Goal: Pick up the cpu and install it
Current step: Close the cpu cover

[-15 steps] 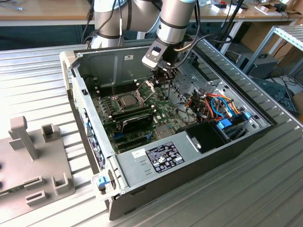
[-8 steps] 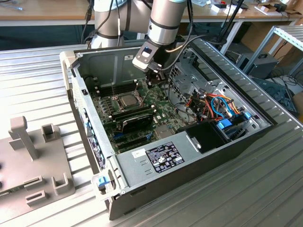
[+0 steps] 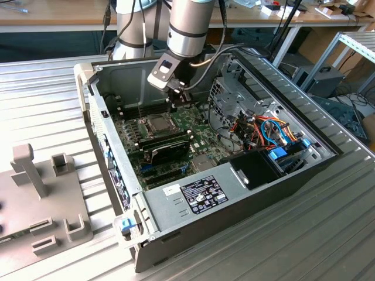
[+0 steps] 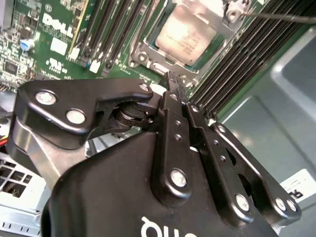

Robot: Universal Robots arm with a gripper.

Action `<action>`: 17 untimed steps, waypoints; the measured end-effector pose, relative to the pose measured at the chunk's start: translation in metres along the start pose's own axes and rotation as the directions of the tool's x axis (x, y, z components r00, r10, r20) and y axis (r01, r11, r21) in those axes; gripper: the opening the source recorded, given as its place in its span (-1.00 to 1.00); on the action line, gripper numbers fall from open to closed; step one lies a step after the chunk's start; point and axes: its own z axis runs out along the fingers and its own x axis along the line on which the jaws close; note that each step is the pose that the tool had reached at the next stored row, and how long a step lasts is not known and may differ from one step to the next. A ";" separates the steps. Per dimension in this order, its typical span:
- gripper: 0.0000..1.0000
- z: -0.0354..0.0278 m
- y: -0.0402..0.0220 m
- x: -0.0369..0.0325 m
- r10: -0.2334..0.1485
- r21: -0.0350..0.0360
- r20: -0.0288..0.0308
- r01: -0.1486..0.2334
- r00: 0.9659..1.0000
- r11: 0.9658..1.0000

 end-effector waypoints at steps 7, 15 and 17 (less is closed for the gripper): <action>-0.79 0.0001 -0.0028 0.0000 0.000 0.000 0.000 0.000 1.000 1.000; -0.79 0.0048 -0.0429 0.0000 0.000 -0.001 0.000 0.000 1.000 1.000; -0.79 0.0070 -0.0481 0.0001 0.000 -0.001 0.001 0.000 1.000 1.000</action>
